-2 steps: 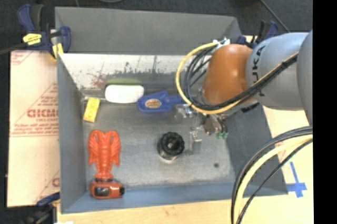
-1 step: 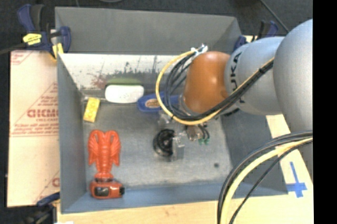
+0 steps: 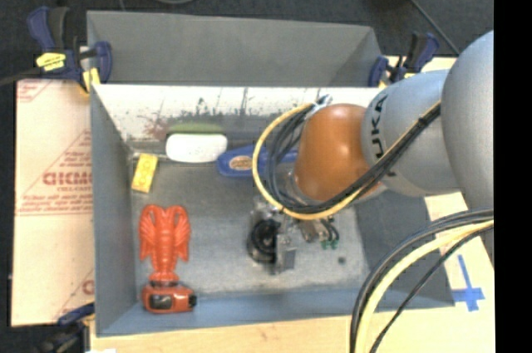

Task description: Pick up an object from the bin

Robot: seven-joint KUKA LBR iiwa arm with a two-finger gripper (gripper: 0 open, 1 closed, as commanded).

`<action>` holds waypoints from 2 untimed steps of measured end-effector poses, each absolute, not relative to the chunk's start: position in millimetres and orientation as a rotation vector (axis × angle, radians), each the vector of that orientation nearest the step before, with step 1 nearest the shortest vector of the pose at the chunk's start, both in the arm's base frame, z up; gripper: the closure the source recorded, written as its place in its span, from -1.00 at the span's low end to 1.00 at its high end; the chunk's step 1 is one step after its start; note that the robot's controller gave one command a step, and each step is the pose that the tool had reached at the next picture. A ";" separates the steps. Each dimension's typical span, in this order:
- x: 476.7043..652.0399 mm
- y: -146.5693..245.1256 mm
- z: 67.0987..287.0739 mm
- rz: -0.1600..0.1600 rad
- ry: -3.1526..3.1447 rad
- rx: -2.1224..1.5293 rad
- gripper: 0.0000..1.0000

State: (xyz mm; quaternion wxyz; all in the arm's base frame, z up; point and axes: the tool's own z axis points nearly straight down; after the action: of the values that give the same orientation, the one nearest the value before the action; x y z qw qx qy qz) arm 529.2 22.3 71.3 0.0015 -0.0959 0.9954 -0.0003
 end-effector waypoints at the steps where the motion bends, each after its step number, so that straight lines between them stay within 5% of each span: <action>1: 529.2 22.3 71.3 -0.001 3.124 -0.301 1.00; 2: 508.9 5.6 103.1 0.000 3.129 -0.318 1.00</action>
Offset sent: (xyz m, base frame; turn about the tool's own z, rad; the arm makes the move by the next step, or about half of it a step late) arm -0.0254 -0.0214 0.0432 -0.0149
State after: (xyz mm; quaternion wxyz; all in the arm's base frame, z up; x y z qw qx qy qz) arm 508.9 5.6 103.1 -0.0019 -0.1013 0.9949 0.0000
